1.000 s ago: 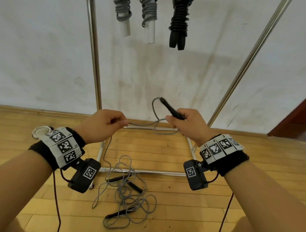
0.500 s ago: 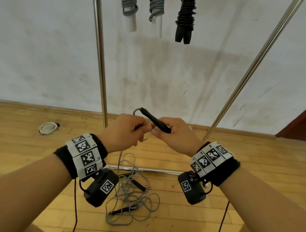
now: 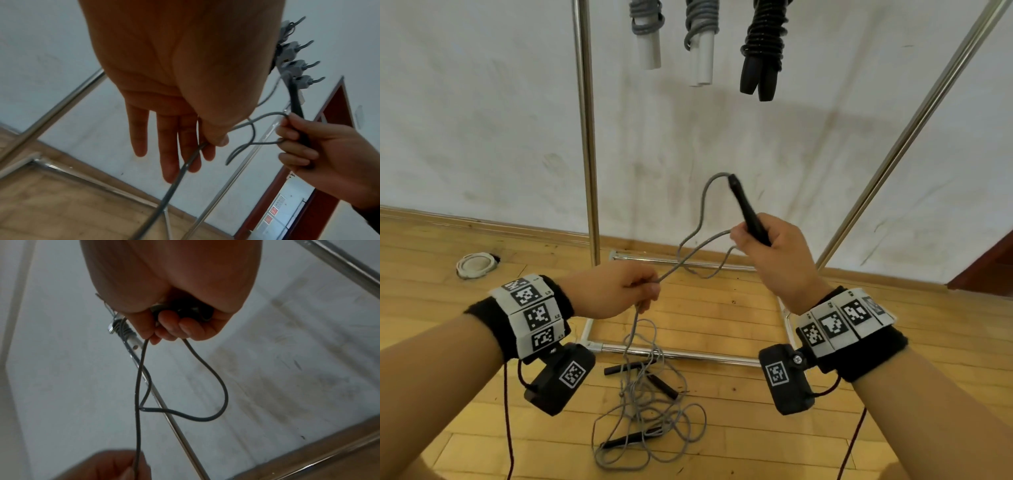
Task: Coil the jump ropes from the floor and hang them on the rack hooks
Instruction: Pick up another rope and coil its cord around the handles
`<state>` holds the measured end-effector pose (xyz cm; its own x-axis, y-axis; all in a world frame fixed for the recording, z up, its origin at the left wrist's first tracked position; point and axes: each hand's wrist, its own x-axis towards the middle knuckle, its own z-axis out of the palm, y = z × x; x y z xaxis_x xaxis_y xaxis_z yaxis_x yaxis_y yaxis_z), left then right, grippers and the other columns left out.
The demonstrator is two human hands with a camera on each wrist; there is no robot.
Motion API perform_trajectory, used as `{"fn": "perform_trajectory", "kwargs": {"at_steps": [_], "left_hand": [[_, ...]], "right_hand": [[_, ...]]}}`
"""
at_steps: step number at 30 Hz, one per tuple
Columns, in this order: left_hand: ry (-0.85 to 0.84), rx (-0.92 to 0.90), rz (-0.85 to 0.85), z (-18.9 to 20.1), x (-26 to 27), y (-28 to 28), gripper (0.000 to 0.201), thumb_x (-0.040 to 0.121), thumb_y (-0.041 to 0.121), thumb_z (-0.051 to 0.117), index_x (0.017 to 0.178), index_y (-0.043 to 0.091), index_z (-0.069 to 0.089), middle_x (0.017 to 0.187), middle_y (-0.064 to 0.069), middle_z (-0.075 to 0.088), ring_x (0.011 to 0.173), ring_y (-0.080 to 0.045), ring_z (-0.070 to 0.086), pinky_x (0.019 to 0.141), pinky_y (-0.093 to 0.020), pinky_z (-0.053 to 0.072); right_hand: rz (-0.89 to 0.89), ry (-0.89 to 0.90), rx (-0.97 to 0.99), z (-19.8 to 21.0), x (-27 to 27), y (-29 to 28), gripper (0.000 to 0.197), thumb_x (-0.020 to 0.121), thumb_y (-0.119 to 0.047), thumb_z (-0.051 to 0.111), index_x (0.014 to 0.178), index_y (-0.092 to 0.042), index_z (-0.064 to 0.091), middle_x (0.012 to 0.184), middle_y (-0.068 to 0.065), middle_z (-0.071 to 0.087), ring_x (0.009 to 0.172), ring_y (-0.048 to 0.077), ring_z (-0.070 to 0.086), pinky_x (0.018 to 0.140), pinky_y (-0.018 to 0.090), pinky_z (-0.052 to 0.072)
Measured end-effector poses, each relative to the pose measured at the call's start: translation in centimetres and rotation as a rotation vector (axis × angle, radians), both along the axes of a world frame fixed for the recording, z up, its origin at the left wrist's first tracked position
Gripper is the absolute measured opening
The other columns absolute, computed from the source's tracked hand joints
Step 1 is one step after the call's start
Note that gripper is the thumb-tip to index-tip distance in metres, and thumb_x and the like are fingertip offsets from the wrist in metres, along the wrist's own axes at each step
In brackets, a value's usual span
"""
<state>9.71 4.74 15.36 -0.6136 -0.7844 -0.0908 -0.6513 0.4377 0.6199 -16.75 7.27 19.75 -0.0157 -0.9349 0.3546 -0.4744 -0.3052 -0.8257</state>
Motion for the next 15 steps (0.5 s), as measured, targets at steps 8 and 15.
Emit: {"fn": "perform_trajectory", "kwargs": {"at_steps": [8,15], "left_hand": [[0.193,0.057,0.136,0.1,0.7,-0.7,0.026,0.103,0.031,0.043,0.087,0.021,0.06,0.063,0.0,0.062,0.06,-0.018,0.066,0.06,-0.024,0.053],[0.127,-0.207,0.108,1.1,-2.1,1.0,0.027,0.101,0.036,0.049,0.087,0.026,0.07,0.055,0.02,0.055,0.048,0.001,0.05,0.051,-0.011,0.039]], "right_hand": [[-0.062,-0.005,0.138,-1.4,-3.5,-0.8,0.018,0.084,-0.031,0.074,0.07,-0.021,0.07,0.056,-0.009,0.059,0.047,0.005,0.045,0.051,0.021,0.04],[-0.006,0.126,0.263,-2.8,-3.2,-0.3,0.02,0.081,-0.014,0.076,0.09,-0.032,0.074,0.086,-0.016,0.074,0.081,0.006,0.068,0.071,0.017,0.051]]}}
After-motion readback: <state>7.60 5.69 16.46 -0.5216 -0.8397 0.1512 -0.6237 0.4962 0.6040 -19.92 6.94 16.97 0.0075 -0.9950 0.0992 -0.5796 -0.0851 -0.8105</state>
